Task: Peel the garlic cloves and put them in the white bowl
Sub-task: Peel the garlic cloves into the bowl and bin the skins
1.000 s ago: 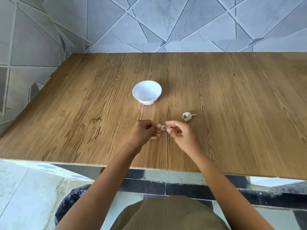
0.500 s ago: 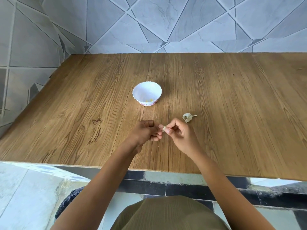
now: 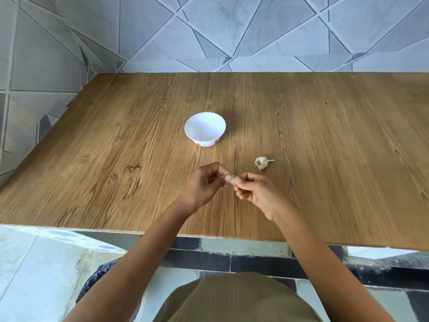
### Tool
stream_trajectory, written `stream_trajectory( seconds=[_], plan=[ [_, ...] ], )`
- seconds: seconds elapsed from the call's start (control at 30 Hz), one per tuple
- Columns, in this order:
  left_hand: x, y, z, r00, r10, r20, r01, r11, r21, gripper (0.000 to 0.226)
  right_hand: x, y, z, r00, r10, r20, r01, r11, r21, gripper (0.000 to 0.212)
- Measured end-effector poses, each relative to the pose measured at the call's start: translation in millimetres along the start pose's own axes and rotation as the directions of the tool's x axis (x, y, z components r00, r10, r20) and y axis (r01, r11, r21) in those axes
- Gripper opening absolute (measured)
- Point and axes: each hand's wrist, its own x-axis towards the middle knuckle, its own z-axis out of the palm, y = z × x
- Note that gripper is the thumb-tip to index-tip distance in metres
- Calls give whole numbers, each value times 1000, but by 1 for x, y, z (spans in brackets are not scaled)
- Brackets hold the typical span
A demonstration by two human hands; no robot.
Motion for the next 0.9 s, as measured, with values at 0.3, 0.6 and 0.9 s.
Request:
stream_trajectory(
  seconds=[0.3, 0.6, 0.9],
  plan=[
    [-3, -4, -3, 853, 506, 130, -507, 739, 444, 16, -4, -18, -11, 951, 270, 150, -289, 950, 121, 13],
    [0, 4, 5, 906, -424, 20, 397, 831, -389, 6, 1, 20, 6, 849, -503, -161, 340, 754, -562, 11],
    [-3, 10, 13, 923, -375, -80, 330, 883, -333, 10, -1, 19, 6, 862, -463, -207, 302, 796, -524, 16]
  ],
)
